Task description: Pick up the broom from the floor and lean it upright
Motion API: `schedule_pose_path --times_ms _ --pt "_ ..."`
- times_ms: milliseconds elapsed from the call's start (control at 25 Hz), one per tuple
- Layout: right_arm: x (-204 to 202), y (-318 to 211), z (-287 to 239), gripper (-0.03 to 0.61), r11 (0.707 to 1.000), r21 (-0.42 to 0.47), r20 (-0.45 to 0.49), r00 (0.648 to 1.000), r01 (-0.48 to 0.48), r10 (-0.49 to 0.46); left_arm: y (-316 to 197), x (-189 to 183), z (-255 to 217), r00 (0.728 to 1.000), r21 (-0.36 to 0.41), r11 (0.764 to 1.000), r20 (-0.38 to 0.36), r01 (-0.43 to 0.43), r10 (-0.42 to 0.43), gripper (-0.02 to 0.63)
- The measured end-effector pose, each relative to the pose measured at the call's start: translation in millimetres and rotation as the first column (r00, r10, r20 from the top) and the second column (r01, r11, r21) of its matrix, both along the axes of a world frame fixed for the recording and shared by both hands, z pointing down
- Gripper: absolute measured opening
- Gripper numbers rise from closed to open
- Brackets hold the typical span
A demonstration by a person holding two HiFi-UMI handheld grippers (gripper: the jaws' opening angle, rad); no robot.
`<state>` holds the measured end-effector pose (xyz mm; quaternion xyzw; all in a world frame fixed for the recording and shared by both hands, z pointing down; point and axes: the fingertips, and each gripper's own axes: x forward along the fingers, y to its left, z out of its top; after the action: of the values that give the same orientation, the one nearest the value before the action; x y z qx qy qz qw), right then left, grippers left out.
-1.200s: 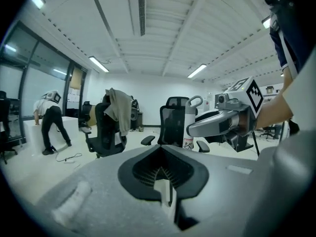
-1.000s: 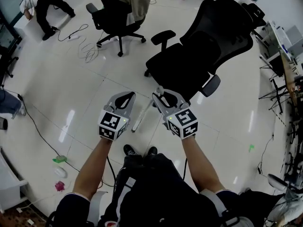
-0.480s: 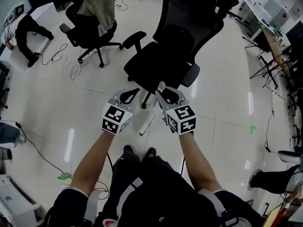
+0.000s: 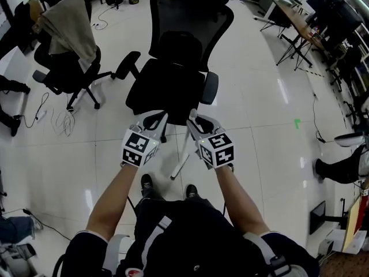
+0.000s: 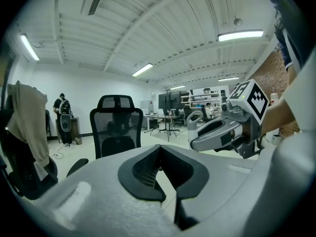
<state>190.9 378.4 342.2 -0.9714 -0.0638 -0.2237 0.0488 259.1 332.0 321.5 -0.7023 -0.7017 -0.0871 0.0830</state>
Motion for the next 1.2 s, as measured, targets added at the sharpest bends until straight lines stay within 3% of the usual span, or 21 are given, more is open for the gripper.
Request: schedule_pose_path --times_ms 280,600,720,1200 --pt "17.4 19.9 44.3 0.094 0.976 0.031 0.084 0.974 -0.215 0.212 18.7 34.8 21.2 0.986 0.033 0.986 0.040 -0.163 0.162 0.000" --pt "50.5 53.0 57.4 0.095 0.938 0.056 0.075 0.939 -0.341 0.337 26.6 45.8 50.0 0.973 0.092 0.971 0.096 -0.219 0.211 0.000" --pt "71.2 69.8 59.4 0.096 0.941 0.066 0.077 0.942 -0.333 0.328 31.3 54.5 50.6 0.976 0.100 0.975 0.111 -0.196 0.185 0.000" --pt "148.5 139.8 87.9 0.097 0.971 0.130 0.098 0.977 -0.201 0.189 63.1 95.0 36.6 0.989 0.108 0.994 0.139 0.029 -0.044 0.000"
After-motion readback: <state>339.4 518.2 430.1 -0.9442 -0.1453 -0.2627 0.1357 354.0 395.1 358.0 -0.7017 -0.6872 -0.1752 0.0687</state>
